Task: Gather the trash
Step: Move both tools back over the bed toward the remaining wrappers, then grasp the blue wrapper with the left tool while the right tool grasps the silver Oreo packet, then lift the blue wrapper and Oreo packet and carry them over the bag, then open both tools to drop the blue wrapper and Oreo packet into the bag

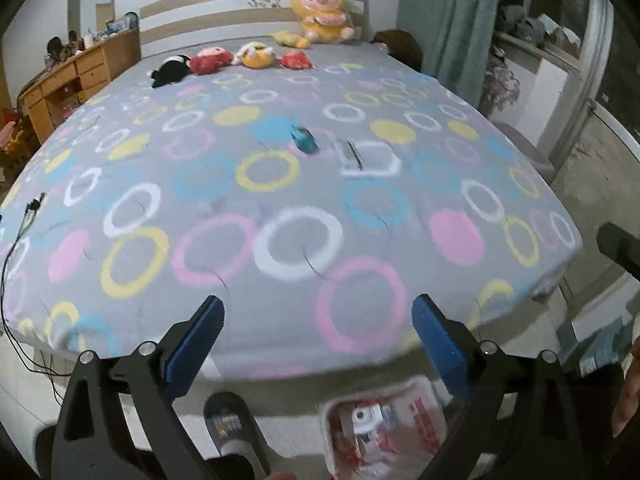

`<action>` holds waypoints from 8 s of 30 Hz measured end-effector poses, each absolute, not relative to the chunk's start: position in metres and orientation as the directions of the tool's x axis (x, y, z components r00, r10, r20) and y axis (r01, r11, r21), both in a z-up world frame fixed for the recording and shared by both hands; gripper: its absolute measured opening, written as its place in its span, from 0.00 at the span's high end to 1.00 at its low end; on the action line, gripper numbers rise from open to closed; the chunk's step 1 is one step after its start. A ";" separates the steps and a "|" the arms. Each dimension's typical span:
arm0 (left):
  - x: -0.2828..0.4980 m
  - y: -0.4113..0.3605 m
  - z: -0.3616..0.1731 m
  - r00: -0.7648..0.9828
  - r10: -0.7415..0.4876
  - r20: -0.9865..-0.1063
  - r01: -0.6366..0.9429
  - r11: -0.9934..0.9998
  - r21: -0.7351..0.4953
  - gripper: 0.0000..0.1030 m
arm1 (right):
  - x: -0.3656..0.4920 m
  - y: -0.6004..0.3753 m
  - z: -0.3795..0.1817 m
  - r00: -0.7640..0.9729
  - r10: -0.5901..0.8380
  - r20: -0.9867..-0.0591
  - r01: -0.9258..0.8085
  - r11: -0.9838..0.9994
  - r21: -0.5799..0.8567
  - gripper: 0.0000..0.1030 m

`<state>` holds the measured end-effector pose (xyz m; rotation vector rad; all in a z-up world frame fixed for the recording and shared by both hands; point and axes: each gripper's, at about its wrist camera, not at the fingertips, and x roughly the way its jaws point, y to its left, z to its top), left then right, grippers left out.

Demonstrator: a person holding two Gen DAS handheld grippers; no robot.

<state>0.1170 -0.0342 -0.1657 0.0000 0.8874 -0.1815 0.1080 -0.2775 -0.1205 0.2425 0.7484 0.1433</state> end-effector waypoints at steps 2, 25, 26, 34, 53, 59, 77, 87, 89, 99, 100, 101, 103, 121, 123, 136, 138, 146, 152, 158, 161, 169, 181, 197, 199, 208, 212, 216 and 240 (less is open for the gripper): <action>0.131 -0.029 -0.158 0.624 -0.155 -0.766 0.145 0.986 -0.082 0.10 | 0.120 -0.275 -0.115 0.725 0.212 -0.655 -0.050 0.965 0.257 0.07; 0.323 -0.019 -0.137 0.645 -0.126 -0.754 0.098 0.992 -0.082 0.08 | 0.261 -0.221 -0.117 0.679 0.203 -0.705 -0.107 0.978 0.179 0.07; 0.330 -0.020 -0.139 0.644 -0.131 -0.754 0.102 0.991 -0.085 0.08 | 0.266 -0.219 -0.120 0.675 0.202 -0.710 -0.107 0.979 0.177 0.07; 0.385 -0.020 -0.161 0.599 -0.173 -0.782 0.104 0.985 -0.138 0.08 | 0.308 -0.203 -0.148 0.642 0.183 -0.745 -0.117 0.983 0.140 0.07; 0.458 -0.042 -0.236 0.469 -0.198 -0.861 0.072 0.980 -0.186 0.08 | 0.392 -0.190 -0.229 0.502 0.176 -0.847 -0.086 0.984 0.154 0.07; 0.471 -0.051 -0.251 0.441 -0.186 -0.878 0.078 0.983 -0.168 0.08 | 0.409 -0.190 -0.245 0.482 0.177 -0.858 -0.052 0.983 0.174 0.07; 0.498 -0.071 -0.291 0.352 -0.111 -0.930 0.115 0.991 -0.075 0.08 | 0.445 -0.176 -0.292 0.408 0.093 -0.908 -0.048 0.996 0.080 0.07; 0.502 -0.075 -0.297 0.335 -0.071 -0.940 0.138 0.990 -0.026 0.08 | 0.448 -0.165 -0.298 0.417 0.026 -0.909 -0.064 0.998 -0.001 0.07; 0.502 -0.078 -0.297 0.347 -0.059 -0.936 0.132 0.991 -0.014 0.14 | 0.448 -0.161 -0.297 0.420 0.022 -0.907 -0.072 0.997 -0.009 0.23; 0.498 -0.071 -0.282 0.382 -0.120 -0.916 0.130 0.989 -0.076 0.80 | 0.448 -0.145 -0.287 0.443 0.009 -0.896 -0.100 0.994 -0.039 0.65; 0.499 -0.072 -0.281 0.384 -0.121 -0.915 0.132 0.988 -0.076 0.81 | 0.447 -0.147 -0.286 0.445 0.013 -0.895 -0.098 0.995 -0.034 0.65; 0.499 -0.072 -0.280 0.383 -0.124 -0.915 0.137 0.988 -0.077 0.81 | 0.446 -0.147 -0.286 0.449 0.014 -0.894 -0.097 0.995 -0.033 0.65; 0.496 -0.072 -0.279 0.389 -0.128 -0.912 0.139 0.987 -0.079 0.81 | 0.439 -0.151 -0.283 0.454 0.014 -0.891 -0.092 0.995 -0.031 0.65; 0.458 -0.059 -0.242 0.470 -0.142 -0.871 0.130 0.987 -0.091 0.81 | 0.381 -0.163 -0.236 0.539 0.034 -0.842 -0.101 0.995 -0.025 0.65; 0.448 -0.056 -0.232 0.490 -0.145 -0.859 0.129 0.987 -0.093 0.81 | 0.372 -0.164 -0.230 0.551 0.038 -0.833 -0.103 0.994 -0.023 0.65; 0.382 -0.053 -0.194 0.560 -0.170 -0.811 0.136 0.984 -0.112 0.81 | 0.319 -0.184 -0.200 0.600 0.042 -0.799 -0.087 0.996 -0.013 0.65; 0.372 -0.050 -0.189 0.566 -0.176 -0.806 0.136 0.984 -0.119 0.81 | 0.309 -0.188 -0.193 0.608 0.044 -0.792 -0.082 0.997 -0.007 0.65; 0.321 -0.054 -0.169 0.601 -0.194 -0.775 0.153 0.980 -0.127 0.81 | 0.259 -0.203 -0.164 0.645 0.042 -0.763 -0.057 0.998 0.007 0.64; 0.267 -0.054 -0.174 0.603 -0.216 -0.768 0.170 0.975 -0.141 0.81 | 0.216 -0.216 -0.146 0.672 0.037 -0.739 -0.034 0.999 0.019 0.65; 0.217 -0.054 -0.188 0.592 -0.230 -0.772 0.171 0.972 -0.159 0.81 | 0.174 -0.225 -0.136 0.685 0.046 -0.727 -0.019 0.999 0.045 0.64; 0.194 -0.049 -0.198 0.573 -0.244 -0.782 0.163 0.970 -0.183 0.81 | 0.149 -0.228 -0.129 0.699 0.042 -0.714 -0.017 0.999 0.042 0.64; 0.142 -0.039 -0.209 0.582 -0.222 -0.783 0.151 0.975 -0.164 0.81 | 0.102 -0.236 -0.120 0.727 0.035 -0.686 -0.016 0.999 0.035 0.64; 0.060 -0.065 -0.240 0.541 -0.225 -0.810 0.210 0.969 -0.129 0.81 | 0.041 -0.246 -0.140 0.727 0.049 -0.685 0.001 0.997 0.072 0.64; 0.014 -0.106 -0.291 0.396 -0.281 -0.874 0.304 0.938 -0.164 0.81 | 0.002 -0.256 -0.238 0.588 0.075 -0.806 0.010 0.995 0.100 0.64; 0.016 -0.108 -0.299 0.370 -0.275 -0.887 0.303 0.939 -0.164 0.81 | 0.003 -0.256 -0.251 0.567 0.080 -0.820 0.007 0.995 0.102 0.64; 0.023 -0.123 -0.338 0.252 -0.252 -0.934 0.324 0.932 -0.164 0.81 | 0.017 -0.250 -0.312 0.413 0.144 -0.899 -0.015 0.988 0.151 0.64; 0.026 -0.126 -0.351 0.203 -0.253 -0.946 0.311 0.933 -0.183 0.81 | 0.022 -0.254 -0.328 0.373 0.152 -0.915 0.005 0.986 0.166 0.64; 0.024 -0.131 -0.362 0.167 -0.239 -0.957 0.319 0.931 -0.177 0.81 | 0.027 -0.250 -0.343 0.324 0.178 -0.929 -0.001 0.982 0.188 0.64; 0.037 -0.100 -0.385 0.090 -0.145 -0.985 0.147 0.980 -0.131 0.11 | 0.029 -0.280 -0.385 0.184 0.223 -0.957 0.203 0.944 0.259 0.23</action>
